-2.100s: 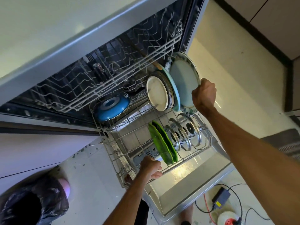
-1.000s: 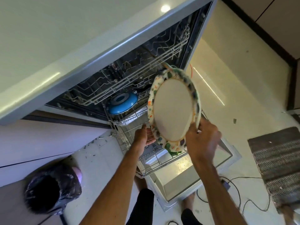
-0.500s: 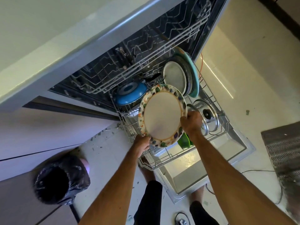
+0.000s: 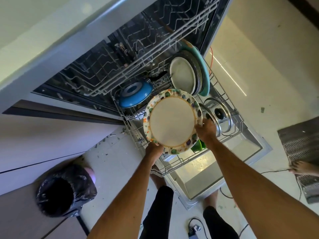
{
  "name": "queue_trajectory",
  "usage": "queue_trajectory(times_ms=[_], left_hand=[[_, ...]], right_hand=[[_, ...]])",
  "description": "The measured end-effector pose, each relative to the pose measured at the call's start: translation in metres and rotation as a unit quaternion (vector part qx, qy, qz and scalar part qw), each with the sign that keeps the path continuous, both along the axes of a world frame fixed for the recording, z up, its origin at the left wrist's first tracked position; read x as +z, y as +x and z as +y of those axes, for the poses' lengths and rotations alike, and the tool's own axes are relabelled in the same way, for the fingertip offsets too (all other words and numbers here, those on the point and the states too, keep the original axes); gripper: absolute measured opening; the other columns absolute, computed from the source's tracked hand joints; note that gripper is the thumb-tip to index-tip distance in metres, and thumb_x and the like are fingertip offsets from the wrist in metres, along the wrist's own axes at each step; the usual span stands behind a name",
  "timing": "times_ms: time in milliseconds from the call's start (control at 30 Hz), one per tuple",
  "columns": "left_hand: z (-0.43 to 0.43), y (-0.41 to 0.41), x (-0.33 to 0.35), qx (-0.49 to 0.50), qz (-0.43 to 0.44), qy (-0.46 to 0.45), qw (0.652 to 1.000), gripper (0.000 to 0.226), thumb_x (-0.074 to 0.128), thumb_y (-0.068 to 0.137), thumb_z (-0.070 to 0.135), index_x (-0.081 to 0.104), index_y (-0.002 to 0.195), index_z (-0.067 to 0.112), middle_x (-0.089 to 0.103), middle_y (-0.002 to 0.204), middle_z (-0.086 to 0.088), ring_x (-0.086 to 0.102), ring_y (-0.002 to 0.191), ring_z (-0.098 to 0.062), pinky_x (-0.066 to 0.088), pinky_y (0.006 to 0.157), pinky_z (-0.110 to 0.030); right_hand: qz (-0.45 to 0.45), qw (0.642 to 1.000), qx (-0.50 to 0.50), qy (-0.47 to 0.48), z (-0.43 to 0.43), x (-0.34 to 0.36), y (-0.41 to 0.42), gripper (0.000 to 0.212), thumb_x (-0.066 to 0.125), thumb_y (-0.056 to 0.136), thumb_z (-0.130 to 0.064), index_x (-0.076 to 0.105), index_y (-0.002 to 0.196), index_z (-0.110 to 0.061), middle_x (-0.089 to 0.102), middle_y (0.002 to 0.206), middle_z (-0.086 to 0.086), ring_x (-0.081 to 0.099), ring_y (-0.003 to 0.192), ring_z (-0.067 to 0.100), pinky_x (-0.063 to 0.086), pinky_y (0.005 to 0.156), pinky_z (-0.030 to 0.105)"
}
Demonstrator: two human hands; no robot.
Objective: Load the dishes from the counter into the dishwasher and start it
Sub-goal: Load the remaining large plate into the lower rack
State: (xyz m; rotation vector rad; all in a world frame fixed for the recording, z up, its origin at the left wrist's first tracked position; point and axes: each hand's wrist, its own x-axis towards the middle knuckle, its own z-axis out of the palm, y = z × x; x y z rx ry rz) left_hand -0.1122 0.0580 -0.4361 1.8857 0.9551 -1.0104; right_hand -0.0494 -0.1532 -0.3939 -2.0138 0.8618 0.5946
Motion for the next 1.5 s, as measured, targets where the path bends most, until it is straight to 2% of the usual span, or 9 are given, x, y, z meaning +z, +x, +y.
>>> queue_trajectory(times_ms=[367,500,733,800,933,1100,1200,1333,1500], left_hand=[[-0.008,-0.012,0.008,0.052,-0.002,0.002,0.999,0.033,0.06,0.086,0.006,0.061,0.118,0.0,0.069,0.116,-0.017,0.066,0.111,-0.033,0.058,0.092,-0.046],[-0.016,-0.02,0.009,0.052,-0.003,-0.022,0.998,0.033,0.061,0.087,0.006,0.061,0.119,0.006,0.068,0.111,-0.005,0.065,0.097,-0.02,0.06,0.088,-0.041],[-0.048,-0.043,0.026,0.052,-0.023,0.048,0.997,0.035,0.061,0.083,0.018,0.068,0.112,-0.001,0.072,0.108,-0.013,0.07,0.098,-0.033,0.059,0.081,-0.036],[-0.055,-0.054,0.024,0.121,0.002,0.016,0.992,0.039,0.057,0.077,0.019,0.066,0.108,-0.002,0.075,0.095,-0.014,0.073,0.082,-0.033,0.062,0.072,-0.042],[-0.074,-0.074,0.038,0.232,0.089,-0.073,0.966,0.023,0.055,0.097,0.016,0.064,0.101,-0.005,0.074,0.084,-0.017,0.07,0.07,-0.025,0.06,0.06,-0.031],[-0.074,-0.1,0.007,0.371,0.157,-0.178,0.898,0.038,0.064,0.096,0.036,0.052,0.1,0.001,0.067,0.107,-0.034,0.069,0.101,-0.044,0.056,0.093,-0.052],[-0.074,-0.11,-0.022,0.518,0.098,-0.216,0.822,0.026,0.067,0.092,0.01,0.053,0.106,-0.006,0.064,0.101,-0.031,0.069,0.089,-0.045,0.057,0.088,-0.052],[-0.075,-0.116,-0.051,0.58,0.025,-0.228,0.782,0.01,0.048,0.092,-0.009,0.058,0.088,-0.009,0.071,0.07,-0.022,0.073,0.066,-0.031,0.06,0.069,-0.034],[-0.07,-0.13,-0.068,0.595,-0.042,-0.24,0.766,0.028,0.041,0.093,-0.014,0.067,0.086,-0.007,0.074,0.08,-0.018,0.074,0.08,-0.029,0.061,0.081,-0.038]], right_hand=[[0.055,0.997,0.035,-0.033,-0.001,-0.011,-0.004,0.033,0.061,0.091,-0.015,0.059,0.121,-0.002,0.068,0.11,0.013,0.058,0.082,0.019,0.033,0.041,0.017],[0.048,0.997,0.048,-0.021,-0.013,0.002,-0.007,0.024,0.06,0.093,-0.012,0.066,0.112,0.0,0.067,0.103,0.011,0.063,0.096,0.023,0.046,0.061,0.022],[-0.068,0.995,-0.031,-0.07,-0.03,0.016,-0.055,0.024,0.052,0.083,0.006,0.068,0.07,-0.007,0.067,0.07,0.007,0.059,0.063,0.013,0.056,0.066,0.03],[-0.053,0.991,-0.104,-0.067,-0.044,0.011,-0.082,0.02,0.057,0.086,0.002,0.074,0.087,-0.009,0.073,0.087,0.005,0.067,0.08,0.018,0.058,0.081,0.033],[0.059,0.981,-0.182,-0.032,-0.081,-0.017,-0.11,0.029,0.072,0.088,-0.024,0.072,0.109,-0.004,0.073,0.105,0.012,0.067,0.101,0.029,0.053,0.099,0.044],[0.092,0.919,-0.322,0.206,-0.099,-0.057,-0.095,0.021,0.075,0.087,-0.018,0.067,0.098,-0.003,0.051,0.071,0.006,0.051,0.061,0.019,0.046,0.062,0.033],[0.077,0.887,-0.344,0.299,-0.101,-0.08,-0.085,0.006,0.061,0.092,-0.001,0.062,0.098,0.002,0.059,0.083,0.019,0.059,0.069,0.03,0.056,0.063,0.035],[0.062,0.86,-0.36,0.355,-0.109,-0.102,-0.085,0.046,0.065,0.078,-0.007,0.047,0.119,-0.005,0.061,0.106,0.032,0.061,0.09,0.04,0.053,0.094,0.057],[0.108,0.896,-0.339,0.265,-0.125,-0.114,-0.076,0.008,0.056,0.091,0.01,0.059,0.096,0.005,0.061,0.085,0.021,0.062,0.071,0.035,0.062,0.065,0.052]])
